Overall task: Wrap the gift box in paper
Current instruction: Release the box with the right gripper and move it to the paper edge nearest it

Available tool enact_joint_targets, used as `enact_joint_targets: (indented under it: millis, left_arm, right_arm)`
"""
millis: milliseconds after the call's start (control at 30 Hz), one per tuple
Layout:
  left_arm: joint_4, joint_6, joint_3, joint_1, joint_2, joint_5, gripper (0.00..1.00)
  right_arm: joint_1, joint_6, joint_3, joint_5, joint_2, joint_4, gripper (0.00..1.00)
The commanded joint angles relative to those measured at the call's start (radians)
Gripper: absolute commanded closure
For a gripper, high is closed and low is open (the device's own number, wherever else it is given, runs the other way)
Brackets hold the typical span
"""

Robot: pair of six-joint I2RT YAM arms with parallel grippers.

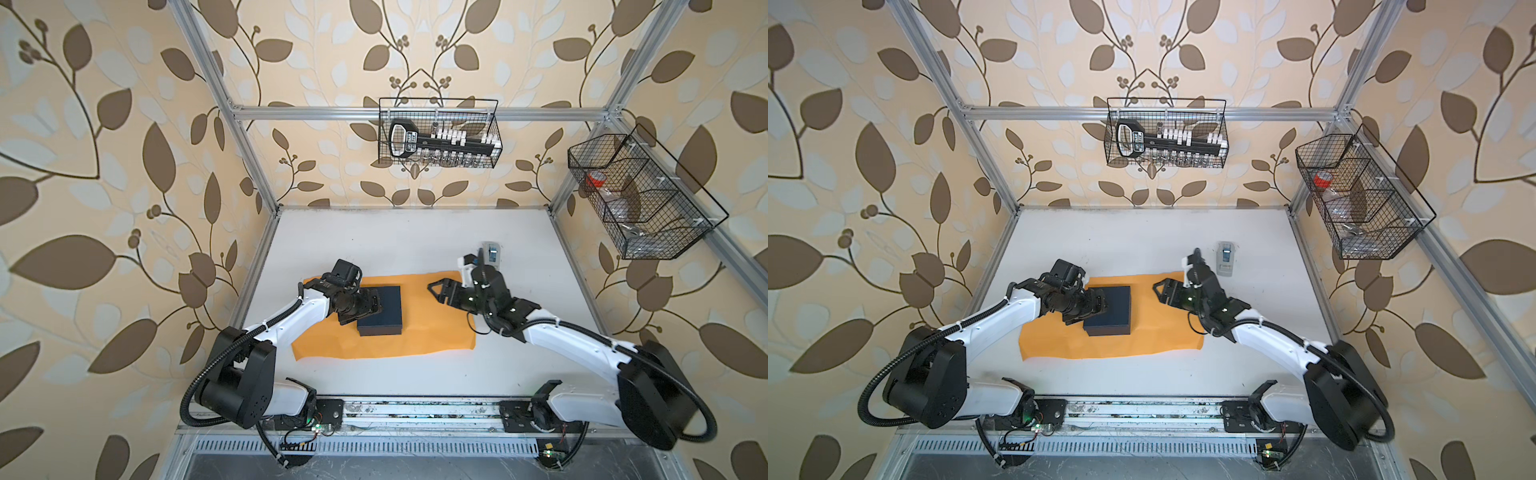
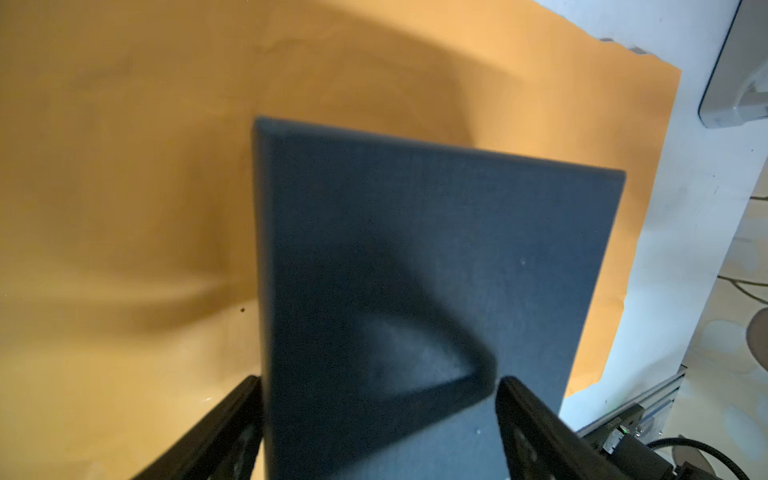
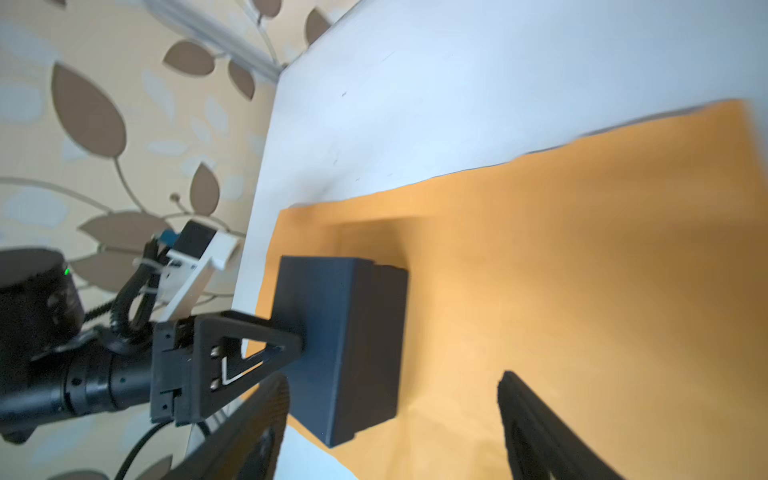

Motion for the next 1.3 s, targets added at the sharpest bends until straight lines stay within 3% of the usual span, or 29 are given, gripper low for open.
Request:
enact_joint_targets:
  millis: [0, 67, 200, 433, 667, 1267]
  left_arm:
    - [-0.007, 0.02, 0.033, -0.01, -0.002, -0.005, 0.1]
    - [-0.001, 0.017, 0.031, -0.01, 0.001, -0.002, 0.09]
    - [0.01, 0.011, 0.027, -0.01, 0.004, 0.005, 0.06]
    - [0.024, 0.009, 0.02, -0.01, 0.003, 0.032, 0.04]
    - [0.043, -0.003, 0.031, -0.011, 0.021, 0.047, 0.05]
    - [0.035, 0.009, 0.043, -0.01, 0.042, 0.048, 0.05]
  right_arm:
    - [-0.141, -0.036, -0.151, -0.055, -0.099, -0.147, 0.16]
    - [-0.21, -0.028, -0.224, -0.089, -0.165, -0.152, 0.14]
    - [-0.224, 0.013, -0.295, -0.097, -0.202, -0.11, 0.14]
    - [-0.238, -0.012, -0.281, -0.093, -0.013, 0.012, 0.21]
    - [-0.239, -0.016, -0.274, -0.166, 0.15, 0.136, 0.33]
    - [-0.24, -0.015, -0.261, -0.259, 0.077, 0.161, 0.58]
